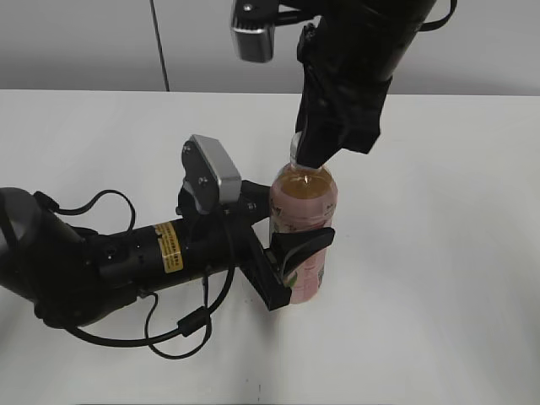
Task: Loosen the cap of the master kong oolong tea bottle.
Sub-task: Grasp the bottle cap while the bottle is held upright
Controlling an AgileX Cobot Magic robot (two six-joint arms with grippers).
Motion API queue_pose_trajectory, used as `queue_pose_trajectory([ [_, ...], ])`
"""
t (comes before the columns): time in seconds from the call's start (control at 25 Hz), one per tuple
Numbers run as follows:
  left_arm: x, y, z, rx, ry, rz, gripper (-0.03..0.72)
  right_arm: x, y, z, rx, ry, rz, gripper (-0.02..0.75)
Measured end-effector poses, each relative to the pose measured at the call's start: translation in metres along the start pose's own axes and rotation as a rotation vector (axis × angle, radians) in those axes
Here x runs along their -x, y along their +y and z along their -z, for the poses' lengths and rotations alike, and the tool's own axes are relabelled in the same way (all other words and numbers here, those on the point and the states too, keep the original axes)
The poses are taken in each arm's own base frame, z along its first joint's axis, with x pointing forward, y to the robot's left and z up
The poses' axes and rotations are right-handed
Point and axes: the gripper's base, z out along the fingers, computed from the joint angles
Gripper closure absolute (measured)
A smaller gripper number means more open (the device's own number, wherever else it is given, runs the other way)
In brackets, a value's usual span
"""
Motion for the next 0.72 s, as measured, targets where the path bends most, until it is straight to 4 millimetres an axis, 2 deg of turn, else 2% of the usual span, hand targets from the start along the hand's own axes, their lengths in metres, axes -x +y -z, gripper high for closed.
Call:
queue_pose_trajectory([
  [0.16,0.0,-0.0002,0.0,-0.003,0.001,-0.002,0.276,0.0,0.0,0.0,0.0,0.0,0.278,0.461],
  [0.28,-0.0001,-0.0003,0.0,-0.003,0.001,-0.003,0.276,0.0,0.0001,0.0,0.001,0.0,0.387,0.461],
  [0.56,-0.0001,-0.0003,0.0,-0.003,0.001,-0.003,0.276,0.0002,0.0003,0.0,0.002,-0.003,0.421,0.454],
  [0.72,-0.0001,-0.0003,0.0,-0.003,0.001,-0.001,0.281,0.0026,0.0015,0.0001,0.012,-0.031,0.329,0.345],
])
